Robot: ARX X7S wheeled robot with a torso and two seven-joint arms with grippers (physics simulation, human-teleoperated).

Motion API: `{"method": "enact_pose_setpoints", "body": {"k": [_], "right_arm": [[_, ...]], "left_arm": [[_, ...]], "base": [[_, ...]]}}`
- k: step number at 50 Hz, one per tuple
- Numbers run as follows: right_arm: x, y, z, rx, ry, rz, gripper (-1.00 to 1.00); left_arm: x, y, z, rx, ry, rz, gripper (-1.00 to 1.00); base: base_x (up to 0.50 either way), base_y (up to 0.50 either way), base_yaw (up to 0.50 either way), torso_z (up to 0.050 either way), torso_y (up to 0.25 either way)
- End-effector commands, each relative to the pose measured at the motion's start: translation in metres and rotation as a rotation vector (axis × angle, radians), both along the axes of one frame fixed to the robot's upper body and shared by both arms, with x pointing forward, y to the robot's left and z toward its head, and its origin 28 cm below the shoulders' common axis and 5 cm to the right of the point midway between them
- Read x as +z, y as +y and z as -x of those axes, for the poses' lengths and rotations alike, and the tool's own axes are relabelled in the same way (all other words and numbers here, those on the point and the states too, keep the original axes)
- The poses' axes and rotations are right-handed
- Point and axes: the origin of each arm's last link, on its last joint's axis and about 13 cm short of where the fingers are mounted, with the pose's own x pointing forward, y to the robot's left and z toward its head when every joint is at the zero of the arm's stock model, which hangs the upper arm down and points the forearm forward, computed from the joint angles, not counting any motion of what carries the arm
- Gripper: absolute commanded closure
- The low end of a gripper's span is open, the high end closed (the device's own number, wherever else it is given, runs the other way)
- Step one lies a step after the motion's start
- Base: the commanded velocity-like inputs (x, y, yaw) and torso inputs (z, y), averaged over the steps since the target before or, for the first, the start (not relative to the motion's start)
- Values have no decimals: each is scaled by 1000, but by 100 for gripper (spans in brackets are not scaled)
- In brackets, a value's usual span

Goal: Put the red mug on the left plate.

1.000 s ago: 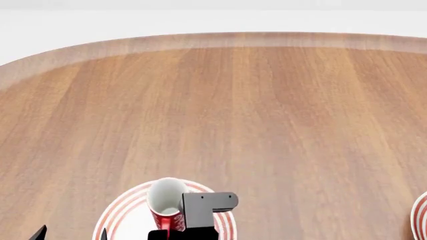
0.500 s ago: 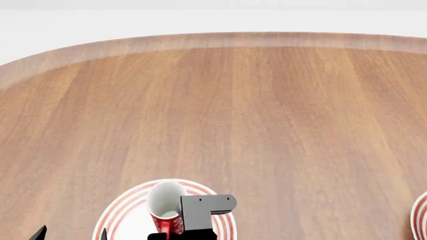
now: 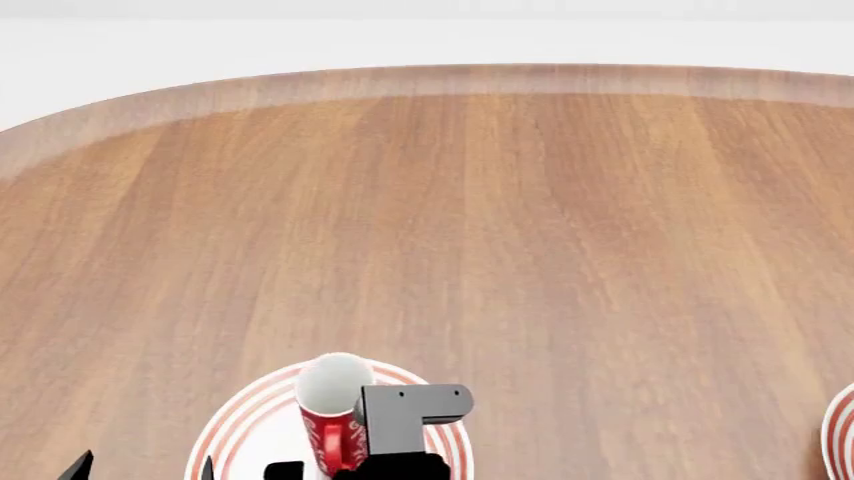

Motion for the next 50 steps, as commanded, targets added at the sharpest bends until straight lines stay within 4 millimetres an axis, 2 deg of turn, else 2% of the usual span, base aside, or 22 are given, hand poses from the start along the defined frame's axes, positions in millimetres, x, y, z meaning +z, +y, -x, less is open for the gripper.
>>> {"method": "enact_pose_setpoints", "body": {"k": [1,19,50], "right_arm": [[0,-1,0,-7,1,1,-100],[32,-8,9,-30,-99,-12,-100],[87,-12,38,-51,-309,-36,-100]], "left_arm": [[0,0,0,1,-1,1,-100],[12,1,3,10,-75,34,-100],[63,-2,10,-13,-143,46,-100]], "base": [[0,0,0,0,0],[0,0,0,0,0],[0,0,0,0,0]]}}
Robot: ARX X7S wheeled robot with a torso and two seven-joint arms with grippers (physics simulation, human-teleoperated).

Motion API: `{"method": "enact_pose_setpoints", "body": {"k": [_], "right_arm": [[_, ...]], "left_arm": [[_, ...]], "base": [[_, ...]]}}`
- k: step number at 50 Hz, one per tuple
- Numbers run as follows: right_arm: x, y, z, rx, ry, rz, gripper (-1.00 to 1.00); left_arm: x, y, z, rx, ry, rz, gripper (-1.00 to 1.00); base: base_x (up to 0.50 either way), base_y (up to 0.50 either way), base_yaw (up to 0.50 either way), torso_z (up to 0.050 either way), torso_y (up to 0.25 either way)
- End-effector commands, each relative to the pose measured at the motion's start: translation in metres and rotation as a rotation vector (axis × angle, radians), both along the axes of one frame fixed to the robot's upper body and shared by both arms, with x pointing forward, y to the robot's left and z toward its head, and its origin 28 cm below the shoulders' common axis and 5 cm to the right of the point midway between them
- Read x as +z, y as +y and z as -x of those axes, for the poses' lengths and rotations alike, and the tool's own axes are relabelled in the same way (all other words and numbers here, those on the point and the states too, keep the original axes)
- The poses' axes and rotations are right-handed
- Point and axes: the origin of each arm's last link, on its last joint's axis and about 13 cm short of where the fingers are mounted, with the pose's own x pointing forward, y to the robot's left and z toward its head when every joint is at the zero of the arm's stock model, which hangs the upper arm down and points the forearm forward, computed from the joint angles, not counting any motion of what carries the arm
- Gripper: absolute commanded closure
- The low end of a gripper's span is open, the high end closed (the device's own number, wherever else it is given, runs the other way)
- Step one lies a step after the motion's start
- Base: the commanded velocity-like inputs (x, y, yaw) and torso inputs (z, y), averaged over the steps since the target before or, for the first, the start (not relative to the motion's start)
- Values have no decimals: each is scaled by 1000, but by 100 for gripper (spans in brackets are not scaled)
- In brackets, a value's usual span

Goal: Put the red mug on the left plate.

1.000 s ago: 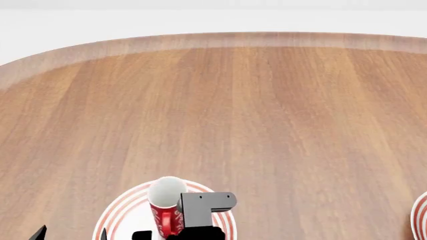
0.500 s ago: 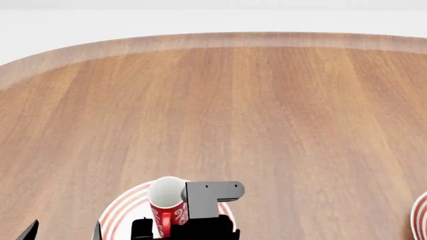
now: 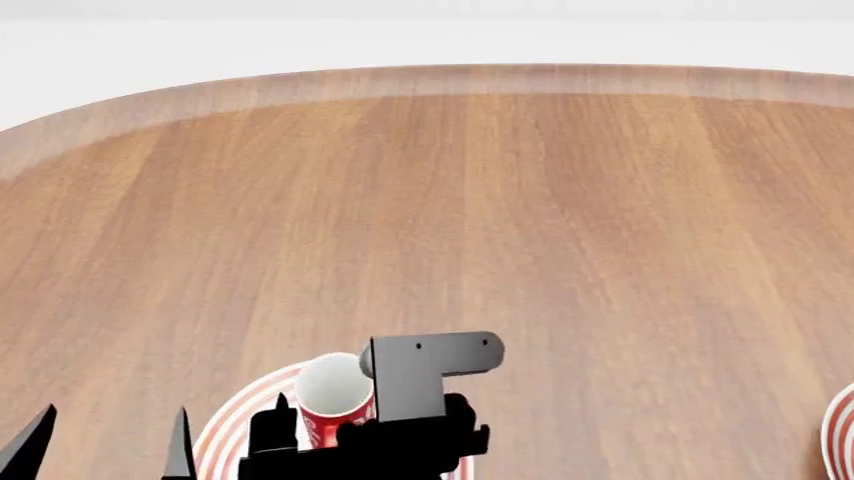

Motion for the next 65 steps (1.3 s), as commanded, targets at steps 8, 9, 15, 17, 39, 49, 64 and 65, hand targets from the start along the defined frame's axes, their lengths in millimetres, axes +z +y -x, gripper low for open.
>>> {"method": "enact_pose_setpoints", "body": {"k": [8,9,15,17,39,49,64,65], "right_arm": [[34,-6,17,-37,-143,-11,-100],[35,-7,18,-31,-159,-8,-100],[42,-10,20,-40,-195,-24,-100],[45,-10,22,-40,-207,-26,-100],[63,-12,40,-5,-321,-73,-100],[70,-13,49,16,-345,-89,-100],[78,-15,53,12,-378,-76,-100],[80,-15,55,14,-384,-77,-100]], "left_arm": [[21,-2,5,-16,-32,4,-100],[22,-2,5,-17,-34,4,-100],[29,-2,6,-18,-50,6,-100],[31,-2,7,-19,-55,4,-100],[53,-4,14,-29,-112,-25,-100],[65,-5,19,-36,-143,-19,-100],[74,-6,22,-42,-168,-12,-100],[75,-6,23,-42,-169,-12,-100]], "base": [[0,0,0,0,0],[0,0,0,0,0],[0,0,0,0,0],[0,0,0,0,0],[0,0,0,0,0],[0,0,0,0,0],[0,0,0,0,0],[0,0,0,0,0]]}}
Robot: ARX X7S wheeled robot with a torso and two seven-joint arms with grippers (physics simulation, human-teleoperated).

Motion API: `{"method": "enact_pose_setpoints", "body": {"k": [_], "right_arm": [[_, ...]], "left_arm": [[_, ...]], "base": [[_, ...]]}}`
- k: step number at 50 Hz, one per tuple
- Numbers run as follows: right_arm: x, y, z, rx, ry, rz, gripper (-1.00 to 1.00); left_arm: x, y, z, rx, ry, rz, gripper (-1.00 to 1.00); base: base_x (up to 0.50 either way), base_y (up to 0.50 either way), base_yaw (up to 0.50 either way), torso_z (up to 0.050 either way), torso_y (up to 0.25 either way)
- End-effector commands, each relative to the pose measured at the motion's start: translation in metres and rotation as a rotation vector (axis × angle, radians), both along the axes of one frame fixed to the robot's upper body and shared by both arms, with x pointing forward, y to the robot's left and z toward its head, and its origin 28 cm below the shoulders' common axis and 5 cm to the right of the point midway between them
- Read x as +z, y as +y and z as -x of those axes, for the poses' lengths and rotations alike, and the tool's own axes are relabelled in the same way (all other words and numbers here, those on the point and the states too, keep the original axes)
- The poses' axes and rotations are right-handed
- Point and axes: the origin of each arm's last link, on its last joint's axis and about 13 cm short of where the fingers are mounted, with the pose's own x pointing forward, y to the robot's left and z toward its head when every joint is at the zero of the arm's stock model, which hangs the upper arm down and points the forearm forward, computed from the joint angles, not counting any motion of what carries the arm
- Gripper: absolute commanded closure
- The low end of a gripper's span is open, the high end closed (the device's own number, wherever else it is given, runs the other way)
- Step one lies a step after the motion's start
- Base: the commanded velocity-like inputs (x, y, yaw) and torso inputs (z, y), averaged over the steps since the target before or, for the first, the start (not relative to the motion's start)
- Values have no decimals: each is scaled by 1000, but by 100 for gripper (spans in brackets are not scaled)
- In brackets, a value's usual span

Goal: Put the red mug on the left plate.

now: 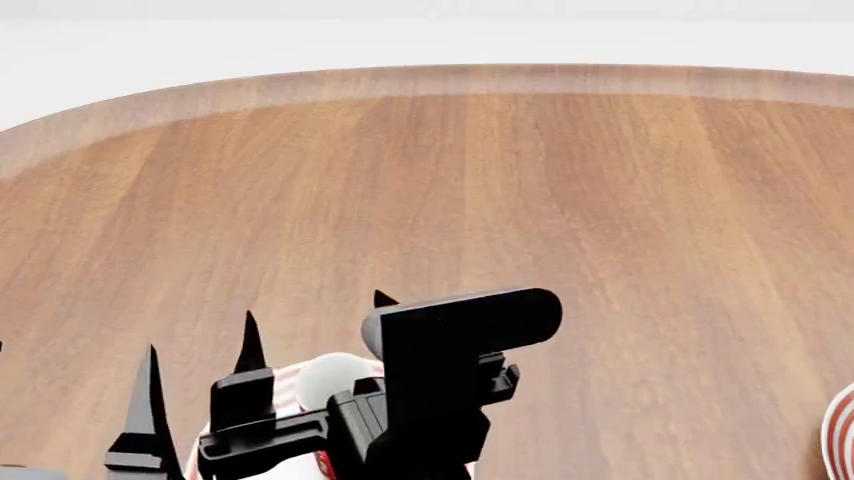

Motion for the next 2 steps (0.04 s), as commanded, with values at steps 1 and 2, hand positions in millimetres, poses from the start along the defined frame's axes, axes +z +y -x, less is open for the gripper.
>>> {"method": "enact_pose_setpoints", "body": {"k": [1,2], "right_arm": [[9,-2,6,1,-33,0,-100],[10,-2,7,-2,-38,1,-100]], "left_arm": [[8,-1,4,-5,-20,3,-100],[9,-1,4,-6,-23,4,-100]], "base": [[0,0,0,0,0],[0,0,0,0,0]]}}
